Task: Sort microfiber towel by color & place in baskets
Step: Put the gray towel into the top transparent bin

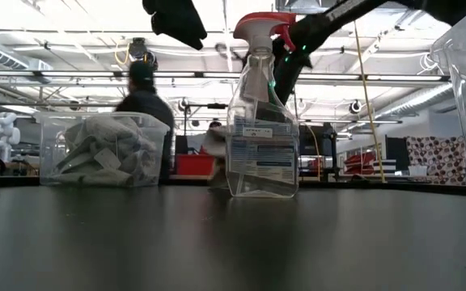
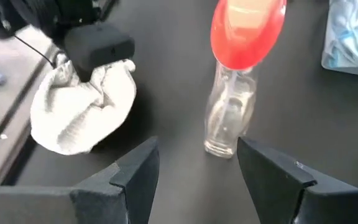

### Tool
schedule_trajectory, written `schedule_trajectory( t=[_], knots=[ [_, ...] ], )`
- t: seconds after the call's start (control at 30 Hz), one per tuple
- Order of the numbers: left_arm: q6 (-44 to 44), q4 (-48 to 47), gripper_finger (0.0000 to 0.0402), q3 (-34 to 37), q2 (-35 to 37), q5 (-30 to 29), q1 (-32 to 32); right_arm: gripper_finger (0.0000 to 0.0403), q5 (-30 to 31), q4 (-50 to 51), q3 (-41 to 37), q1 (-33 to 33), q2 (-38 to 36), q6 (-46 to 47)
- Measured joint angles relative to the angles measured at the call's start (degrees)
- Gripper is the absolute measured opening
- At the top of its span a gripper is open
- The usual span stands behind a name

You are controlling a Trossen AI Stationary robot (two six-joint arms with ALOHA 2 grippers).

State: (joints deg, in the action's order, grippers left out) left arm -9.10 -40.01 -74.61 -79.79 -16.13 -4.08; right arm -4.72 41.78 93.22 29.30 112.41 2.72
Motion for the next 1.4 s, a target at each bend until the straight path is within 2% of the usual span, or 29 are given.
schedule_trajectory(
  t=[0.2,0.47,0.77,1.13,1.4],
  knots=[
    [2.4,1.0,0.0221,0.0,0.0,-1.6,1.1,0.0001,0.1,2.5,0.1,-0.5,-8.5,2.6],
    [5.2,1.4,0.0221,0.0,0.0,-1.4,3.2,0.0000,3.8,6.8,0.1,-2.4,-19.7,6.0],
    [9.5,-3.4,0.0221,0.0,0.0,-0.4,7.0,0.0000,5.1,13.2,0.1,-6.0,-30.7,9.5],
    [8.8,-1.7,0.0221,0.0,0.0,-0.4,10.2,0.0000,4.9,24.9,0.1,-17.3,-41.1,18.6],
    [9.5,0.4,0.0221,0.0,1.0,-0.1,12.3,0.0000,4.9,31.9,0.2,-29.4,-46.8,30.2]
  ],
)
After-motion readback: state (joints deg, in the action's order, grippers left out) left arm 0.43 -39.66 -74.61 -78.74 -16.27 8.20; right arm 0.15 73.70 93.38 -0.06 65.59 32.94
